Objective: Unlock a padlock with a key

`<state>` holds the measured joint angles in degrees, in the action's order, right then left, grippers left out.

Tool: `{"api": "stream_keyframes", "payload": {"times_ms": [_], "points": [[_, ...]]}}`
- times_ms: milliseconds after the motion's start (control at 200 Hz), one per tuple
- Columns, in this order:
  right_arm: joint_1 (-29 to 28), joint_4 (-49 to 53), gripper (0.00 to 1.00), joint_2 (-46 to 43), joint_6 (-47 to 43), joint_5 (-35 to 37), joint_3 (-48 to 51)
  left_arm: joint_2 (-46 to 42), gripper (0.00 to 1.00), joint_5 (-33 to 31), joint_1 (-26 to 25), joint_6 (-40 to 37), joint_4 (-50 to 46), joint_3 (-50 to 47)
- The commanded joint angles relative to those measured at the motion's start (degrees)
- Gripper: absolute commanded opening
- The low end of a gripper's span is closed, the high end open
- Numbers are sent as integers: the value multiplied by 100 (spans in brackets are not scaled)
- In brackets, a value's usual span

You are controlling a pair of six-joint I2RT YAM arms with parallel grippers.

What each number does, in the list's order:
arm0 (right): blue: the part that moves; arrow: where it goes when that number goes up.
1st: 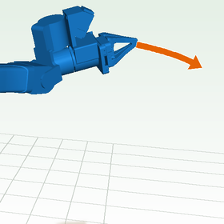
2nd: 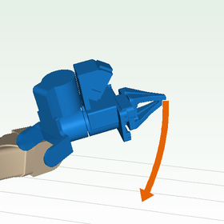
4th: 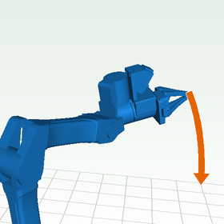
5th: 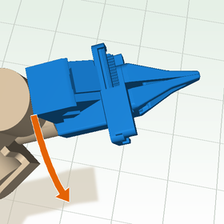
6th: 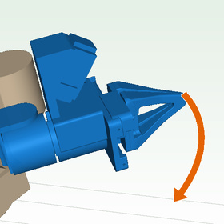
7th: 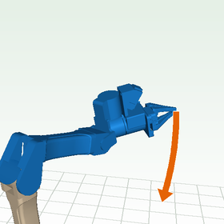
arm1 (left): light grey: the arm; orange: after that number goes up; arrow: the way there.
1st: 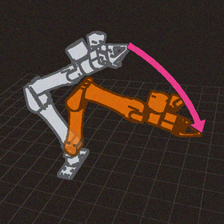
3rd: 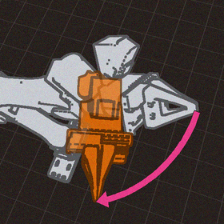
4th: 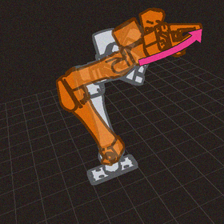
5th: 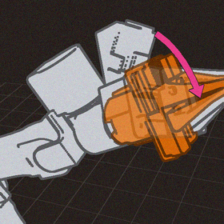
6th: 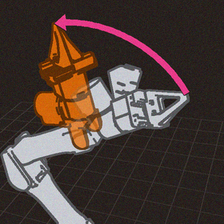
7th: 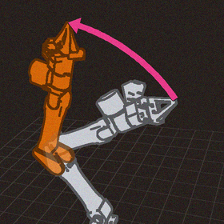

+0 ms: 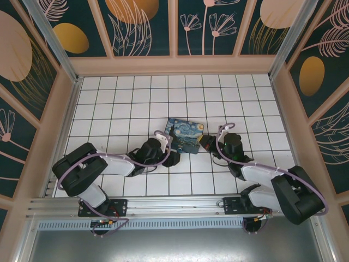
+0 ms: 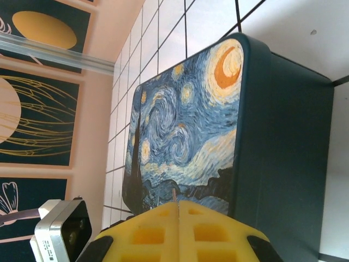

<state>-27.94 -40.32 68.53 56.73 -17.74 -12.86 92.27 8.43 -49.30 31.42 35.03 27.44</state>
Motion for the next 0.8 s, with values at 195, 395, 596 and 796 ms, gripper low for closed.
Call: {"api": "stream_keyframes", "payload": {"times_ms": [195, 395, 596, 796], "points": [[179, -498, 0, 190, -166, -326, -182, 507, 58, -355, -33, -234, 661, 222], [251, -590, 0, 322, -173, -423, -198, 911, 55, -205, -51, -202, 935, 346], [289, -644, 0, 399, -194, -470, -186, 1158, 54, -81, -66, -171, 1159, 428], [325, -708, 0, 468, -188, -516, -200, 1287, 54, 76, -87, -120, 1360, 481]]}}
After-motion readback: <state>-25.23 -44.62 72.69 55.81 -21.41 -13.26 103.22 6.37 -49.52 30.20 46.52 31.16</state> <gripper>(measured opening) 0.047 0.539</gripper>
